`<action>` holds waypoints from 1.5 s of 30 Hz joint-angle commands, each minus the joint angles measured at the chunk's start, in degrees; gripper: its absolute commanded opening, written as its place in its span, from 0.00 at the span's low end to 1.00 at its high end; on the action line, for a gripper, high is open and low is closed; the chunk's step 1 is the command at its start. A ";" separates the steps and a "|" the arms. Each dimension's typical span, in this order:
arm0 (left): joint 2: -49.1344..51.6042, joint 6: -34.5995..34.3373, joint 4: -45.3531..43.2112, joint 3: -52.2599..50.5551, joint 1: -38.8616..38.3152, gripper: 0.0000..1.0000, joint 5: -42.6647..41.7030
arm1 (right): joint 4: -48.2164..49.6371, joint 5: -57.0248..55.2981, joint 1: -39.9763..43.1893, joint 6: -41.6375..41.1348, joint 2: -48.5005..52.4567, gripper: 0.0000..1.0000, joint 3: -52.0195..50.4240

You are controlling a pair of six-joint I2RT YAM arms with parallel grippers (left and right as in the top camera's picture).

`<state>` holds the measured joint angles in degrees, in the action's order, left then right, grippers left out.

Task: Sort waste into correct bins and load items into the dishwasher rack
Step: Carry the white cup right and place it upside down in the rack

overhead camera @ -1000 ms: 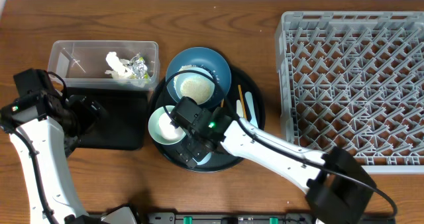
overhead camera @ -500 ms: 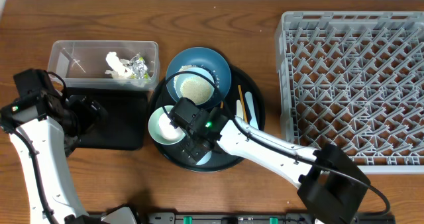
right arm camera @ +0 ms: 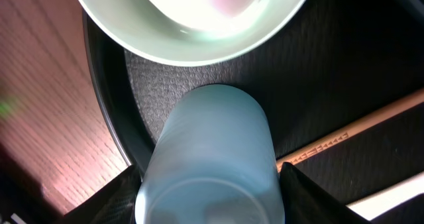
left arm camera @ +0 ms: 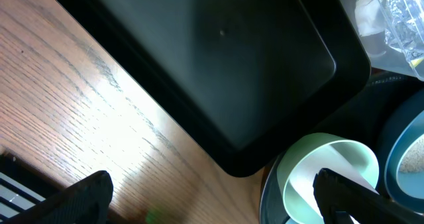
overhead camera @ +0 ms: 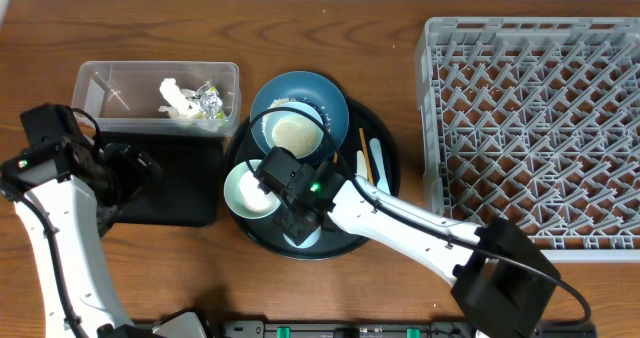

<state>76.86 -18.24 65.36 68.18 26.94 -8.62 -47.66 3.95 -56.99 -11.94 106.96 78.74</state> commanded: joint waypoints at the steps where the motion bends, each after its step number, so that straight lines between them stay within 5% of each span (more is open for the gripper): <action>1: -0.13 -0.76 -0.04 0.28 0.26 0.98 0.33 | -1.03 0.07 0.17 -0.24 -3.41 0.51 1.27; 13: -0.13 -0.76 -0.04 0.28 0.26 0.98 0.33 | -7.39 -6.64 11.85 -0.24 -20.39 0.46 2.29; 23: -0.13 -0.76 -0.04 0.28 0.26 0.98 0.33 | -11.80 -11.47 37.97 0.46 -32.30 0.43 2.29; 35: -0.13 -0.76 -0.07 0.28 0.26 0.98 0.31 | -10.34 -11.45 62.31 4.39 -29.20 0.41 2.16; 45: -0.13 -0.74 -0.07 0.28 0.26 0.98 0.33 | 4.39 -11.21 75.03 4.24 -23.30 0.38 2.19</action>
<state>76.86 -18.24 65.32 68.18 26.94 -8.60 -45.06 -7.09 14.76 -8.47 81.95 79.94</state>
